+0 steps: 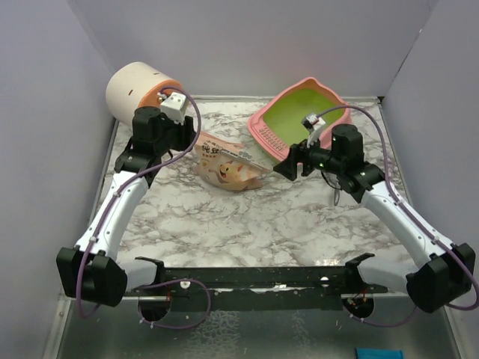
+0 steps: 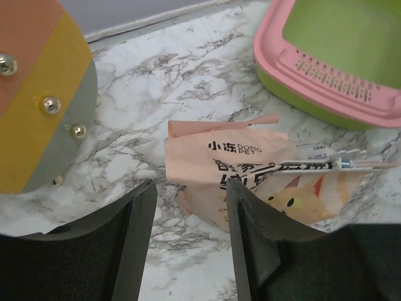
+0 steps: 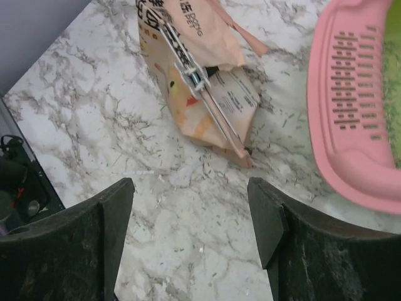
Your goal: Fill the litter box with clean litter
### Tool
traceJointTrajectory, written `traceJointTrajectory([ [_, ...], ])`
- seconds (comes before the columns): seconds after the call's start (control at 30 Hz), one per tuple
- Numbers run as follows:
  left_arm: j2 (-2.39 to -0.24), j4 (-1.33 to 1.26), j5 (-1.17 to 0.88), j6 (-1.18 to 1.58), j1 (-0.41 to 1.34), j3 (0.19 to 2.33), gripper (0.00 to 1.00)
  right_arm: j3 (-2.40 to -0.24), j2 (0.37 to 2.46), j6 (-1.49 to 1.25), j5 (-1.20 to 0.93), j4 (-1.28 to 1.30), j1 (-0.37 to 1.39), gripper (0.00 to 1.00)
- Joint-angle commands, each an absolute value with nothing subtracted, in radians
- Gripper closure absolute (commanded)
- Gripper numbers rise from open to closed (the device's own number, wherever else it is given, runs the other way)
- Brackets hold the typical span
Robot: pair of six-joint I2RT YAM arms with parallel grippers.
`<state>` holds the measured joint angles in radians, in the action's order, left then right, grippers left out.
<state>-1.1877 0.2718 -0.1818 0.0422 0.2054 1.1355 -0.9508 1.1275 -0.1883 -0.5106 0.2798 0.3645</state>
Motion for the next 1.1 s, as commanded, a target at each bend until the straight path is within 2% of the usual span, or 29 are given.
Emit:
traceJointTrajectory([
  [0.0, -1.28, 0.275, -0.349, -0.196, 0.212, 1.167, 0.49, -1.092, 1.233, 0.0, -0.425, 0.31, 0.453, 0.26],
  [0.03, -1.296, 0.259, -0.383, -0.234, 0.212, 1.155, 0.5, -1.116, 1.258, 0.024, -0.442, 0.303, 0.464, 0.28],
  [0.1, -1.322, 0.216, -0.442, -0.315, 0.212, 1.118, 0.53, -1.162, 1.313, 0.057, -0.471, 0.278, 0.483, 0.37],
  [0.2, -1.346, 0.182, -0.521, -0.415, 0.214, 1.072, 0.56, -1.246, 1.408, 0.1, -0.485, 0.281, 0.503, 0.41],
  [0.43, -1.349, 0.094, -0.643, -0.563, 0.214, 0.979, 0.51, -1.405, 1.568, 0.186, -0.471, 0.349, 0.536, 0.38],
  [0.7, -1.374, 0.083, -0.706, -0.636, 0.214, 1.016, 0.45, -1.479, 1.636, 0.224, -0.49, 0.404, 0.545, 0.36],
  [1.07, -1.511, 0.338, -0.828, -0.851, 0.195, 1.172, 0.44, -1.472, 1.636, 0.223, -0.555, 0.412, 0.545, 0.36],
])
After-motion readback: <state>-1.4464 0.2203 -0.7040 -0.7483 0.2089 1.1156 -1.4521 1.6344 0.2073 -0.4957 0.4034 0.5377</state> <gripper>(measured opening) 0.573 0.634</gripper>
